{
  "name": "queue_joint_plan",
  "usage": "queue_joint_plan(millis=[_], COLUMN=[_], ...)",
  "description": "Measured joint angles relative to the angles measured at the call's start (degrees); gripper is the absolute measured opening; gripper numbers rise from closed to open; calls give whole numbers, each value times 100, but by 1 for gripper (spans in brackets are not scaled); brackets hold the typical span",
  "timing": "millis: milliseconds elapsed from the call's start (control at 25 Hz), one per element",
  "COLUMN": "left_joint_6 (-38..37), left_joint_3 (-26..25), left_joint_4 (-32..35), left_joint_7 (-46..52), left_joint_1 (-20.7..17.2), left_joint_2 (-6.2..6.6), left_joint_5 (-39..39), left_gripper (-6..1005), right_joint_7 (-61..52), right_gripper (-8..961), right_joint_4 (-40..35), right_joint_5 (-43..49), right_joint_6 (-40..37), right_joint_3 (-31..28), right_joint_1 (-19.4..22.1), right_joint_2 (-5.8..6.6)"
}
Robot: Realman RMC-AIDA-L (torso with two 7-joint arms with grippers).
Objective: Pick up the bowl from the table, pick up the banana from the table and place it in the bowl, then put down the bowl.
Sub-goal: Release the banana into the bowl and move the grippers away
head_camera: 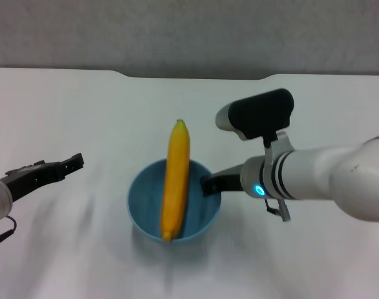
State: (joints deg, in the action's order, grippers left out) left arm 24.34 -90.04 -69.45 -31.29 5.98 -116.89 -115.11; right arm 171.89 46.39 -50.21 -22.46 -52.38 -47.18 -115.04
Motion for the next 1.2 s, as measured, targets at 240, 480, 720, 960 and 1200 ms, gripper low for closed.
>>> queue_joint_plan(millis=[240,480,720,960,1200], left_joint_6=[-2,0,1,1,1], left_joint_3=[-73,-77,-76,-74,-74], left_joint_4=[55,64,73,73,73], left_joint_7=[0,-12,-27,-43,-55], left_joint_1=[9,11,17,18,18], left_joint_2=[0,3,-1,0,0], left_joint_5=[-7,-14,-14,-12,-3], left_gripper=[908,908,908,908,908], right_joint_7=[-2,-4,-6,-7,-7], right_gripper=[109,111,113,115,117], right_joint_4=[2,-33,-39,-69,-78], right_joint_5=[-40,-25,13,25,33], right_joint_6=[10,19,34,112,132], right_joint_3=[41,51,53,61,99], right_joint_1=[159,176,210,232,235], right_joint_2=[-4,-9,-10,-10,-9])
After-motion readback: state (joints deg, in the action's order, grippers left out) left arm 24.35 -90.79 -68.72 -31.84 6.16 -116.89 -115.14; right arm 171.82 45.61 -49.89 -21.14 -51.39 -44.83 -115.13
